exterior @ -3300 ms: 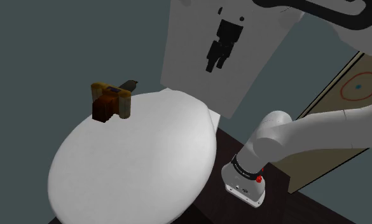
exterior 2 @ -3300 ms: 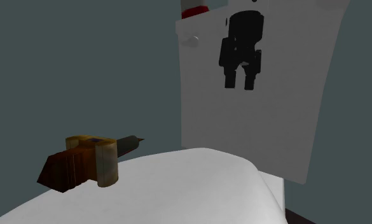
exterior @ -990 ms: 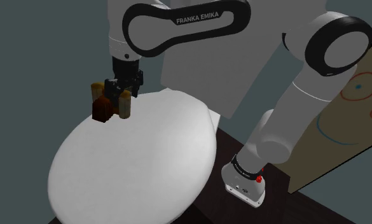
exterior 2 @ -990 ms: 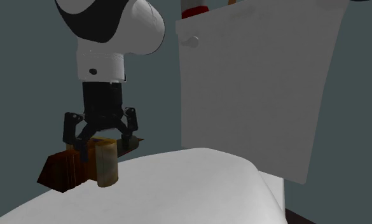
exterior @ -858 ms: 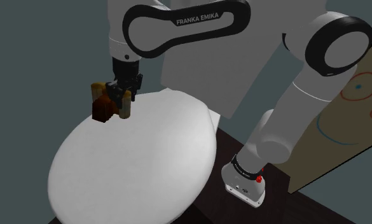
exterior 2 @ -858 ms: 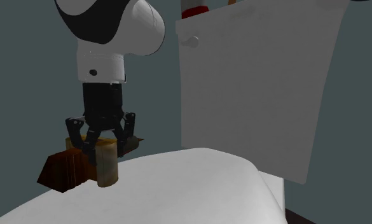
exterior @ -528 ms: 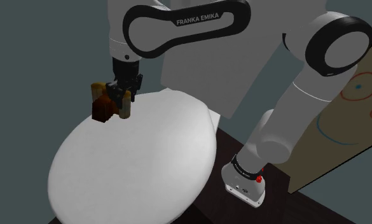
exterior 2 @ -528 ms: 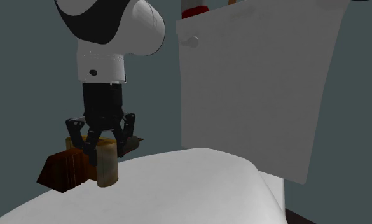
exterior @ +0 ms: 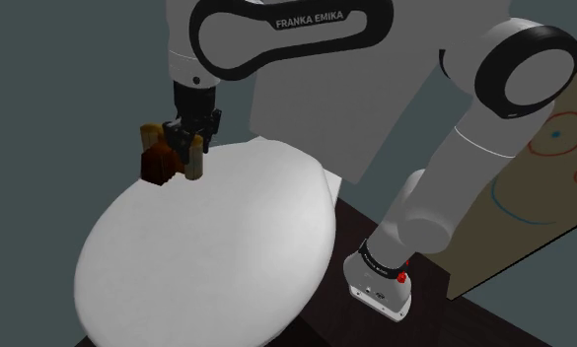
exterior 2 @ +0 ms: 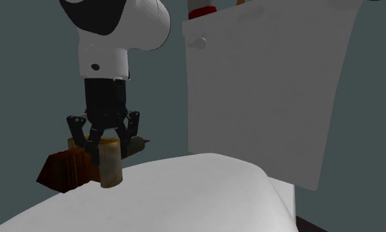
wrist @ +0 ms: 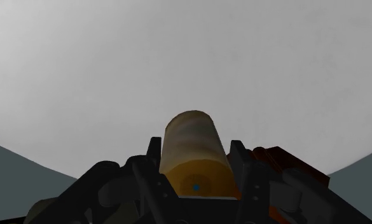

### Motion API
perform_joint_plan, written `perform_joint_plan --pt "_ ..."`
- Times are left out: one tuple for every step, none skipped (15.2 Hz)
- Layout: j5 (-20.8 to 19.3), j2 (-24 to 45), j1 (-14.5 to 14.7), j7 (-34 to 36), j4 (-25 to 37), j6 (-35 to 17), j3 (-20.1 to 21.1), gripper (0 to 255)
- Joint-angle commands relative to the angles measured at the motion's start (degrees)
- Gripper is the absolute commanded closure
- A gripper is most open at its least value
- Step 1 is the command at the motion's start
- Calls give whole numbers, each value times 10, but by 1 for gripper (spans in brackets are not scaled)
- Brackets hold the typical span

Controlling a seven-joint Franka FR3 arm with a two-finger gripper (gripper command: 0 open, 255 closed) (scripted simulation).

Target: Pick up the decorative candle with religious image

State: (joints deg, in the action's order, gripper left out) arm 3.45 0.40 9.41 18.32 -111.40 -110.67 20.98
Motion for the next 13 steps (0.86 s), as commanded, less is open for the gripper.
perform_joint_plan --pt "1 -5 -1 -1 11 15 -1 255" --pt "2 -6 -1 -1 18 23 -1 255" --pt "2 -7 -1 -1 24 30 -1 255" --pt "2 -8 -1 -1 30 38 -1 255" --pt "2 -9 -1 -1 37 45 -1 255" --pt "3 -10 -1 0 44 53 -1 255" --pt "3 -11 -1 0 51 60 -1 255" --pt "3 -11 -2 0 58 68 -2 255" --pt "3 -12 -2 0 65 76 -2 255" --pt "3 -12 -2 1 73 83 -2 255" --pt "3 -12 -2 1 80 91 -2 255" --pt "3 -12 -2 1 81 92 -2 255" --pt "3 -12 -2 1 81 92 -2 255"
